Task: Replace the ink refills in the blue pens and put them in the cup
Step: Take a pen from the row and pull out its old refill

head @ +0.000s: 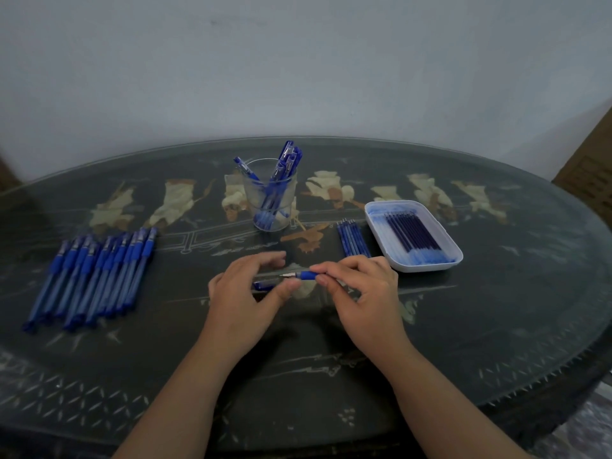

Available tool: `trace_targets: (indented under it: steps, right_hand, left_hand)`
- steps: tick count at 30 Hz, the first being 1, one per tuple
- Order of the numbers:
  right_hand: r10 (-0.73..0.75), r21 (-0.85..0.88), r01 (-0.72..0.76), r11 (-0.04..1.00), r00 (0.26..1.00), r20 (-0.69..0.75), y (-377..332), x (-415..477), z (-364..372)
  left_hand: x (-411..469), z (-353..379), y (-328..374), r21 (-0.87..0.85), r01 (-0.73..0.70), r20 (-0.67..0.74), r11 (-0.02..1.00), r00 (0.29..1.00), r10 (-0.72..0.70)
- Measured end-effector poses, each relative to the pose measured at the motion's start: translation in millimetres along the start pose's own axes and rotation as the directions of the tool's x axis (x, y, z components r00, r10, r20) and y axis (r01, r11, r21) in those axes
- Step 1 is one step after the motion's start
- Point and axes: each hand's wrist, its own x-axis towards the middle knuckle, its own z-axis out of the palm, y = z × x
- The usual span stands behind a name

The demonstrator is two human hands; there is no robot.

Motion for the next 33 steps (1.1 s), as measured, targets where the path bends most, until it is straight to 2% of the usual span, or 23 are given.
trace_targets:
  steps: [9,16,19,24,29,33]
  right_hand:
    - [-0.004,0.004,0.004,1.0,1.0,-0.01,-0.5,-0.5,0.4]
    - [-0.011,0.016,0.011,1.0,1.0,-0.003,0.8,-0.4,2.5]
    - [-0.003,0.013,0.003,1.0,1.0,-0.004,0.6,0.2,1.8]
    - [-0.001,0.009,0.001,1.0,1.0,0.005,0.3,-0.6,1.2]
    - [0.015,0.009,-0.015,1.0,1.0,-0.001,-0.8,-0.2,0.8]
    - [0.052,0.039,-0.052,0.998,0.999,-0.001,1.1,0.0,0.3]
  left_hand:
    - [0.0,-1.0,2.1,0.021,0.028,0.023,0.999,0.999,-0.028]
    - [0.1,-3.3,6.0,0.001,-0.027,-0.01,1.0,1.0,0.027]
    - [-1.3,-4.7,9.6,-0.028,0.046,0.031,0.999,0.998,-0.045]
    - [-2.9,-5.6,8.5,-0.137,0.144,-0.004,0.98,0.989,-0.146]
    - [-2.1,-6.0,11.0,-0.122,0.209,0.0,0.97,0.978,-0.211]
    - [-2.4,-8.4,9.3,-0.238,0.258,-0.025,0.936,0.962,-0.271]
